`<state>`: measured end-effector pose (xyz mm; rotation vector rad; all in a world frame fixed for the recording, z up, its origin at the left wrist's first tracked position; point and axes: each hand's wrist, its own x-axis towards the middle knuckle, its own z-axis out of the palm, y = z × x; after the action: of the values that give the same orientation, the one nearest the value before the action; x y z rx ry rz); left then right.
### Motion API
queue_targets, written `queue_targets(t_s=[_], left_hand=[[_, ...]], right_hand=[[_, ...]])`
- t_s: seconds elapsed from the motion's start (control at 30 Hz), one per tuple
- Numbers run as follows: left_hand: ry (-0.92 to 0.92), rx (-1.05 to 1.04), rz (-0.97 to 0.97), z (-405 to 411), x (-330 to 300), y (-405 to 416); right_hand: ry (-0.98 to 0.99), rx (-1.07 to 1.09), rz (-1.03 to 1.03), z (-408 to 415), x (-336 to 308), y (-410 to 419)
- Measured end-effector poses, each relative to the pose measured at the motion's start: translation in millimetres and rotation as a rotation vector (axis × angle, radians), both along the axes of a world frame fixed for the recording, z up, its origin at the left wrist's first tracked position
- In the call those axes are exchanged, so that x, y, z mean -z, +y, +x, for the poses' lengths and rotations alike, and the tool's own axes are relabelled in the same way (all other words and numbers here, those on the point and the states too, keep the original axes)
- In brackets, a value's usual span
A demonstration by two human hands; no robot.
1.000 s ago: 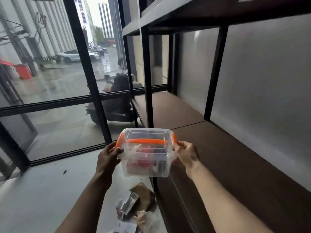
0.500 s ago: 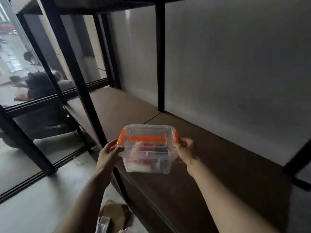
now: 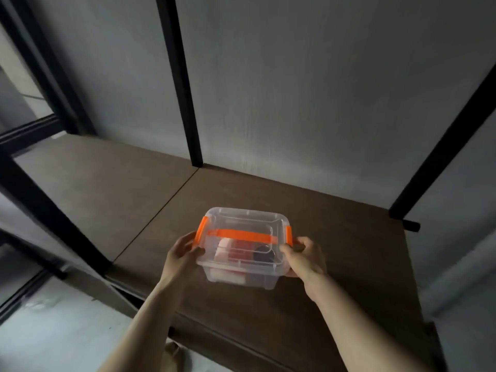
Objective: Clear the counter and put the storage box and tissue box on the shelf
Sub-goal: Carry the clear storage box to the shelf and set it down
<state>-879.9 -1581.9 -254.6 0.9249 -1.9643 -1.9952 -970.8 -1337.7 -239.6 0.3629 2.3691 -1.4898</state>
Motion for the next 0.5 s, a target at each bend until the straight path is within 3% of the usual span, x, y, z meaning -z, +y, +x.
queue_targets(t_s=[0.5], left_hand=[[-0.07,0.163,-0.032,-13,34,0]], right_hand=[[-0.102,0.079,0.168,20,28,4]])
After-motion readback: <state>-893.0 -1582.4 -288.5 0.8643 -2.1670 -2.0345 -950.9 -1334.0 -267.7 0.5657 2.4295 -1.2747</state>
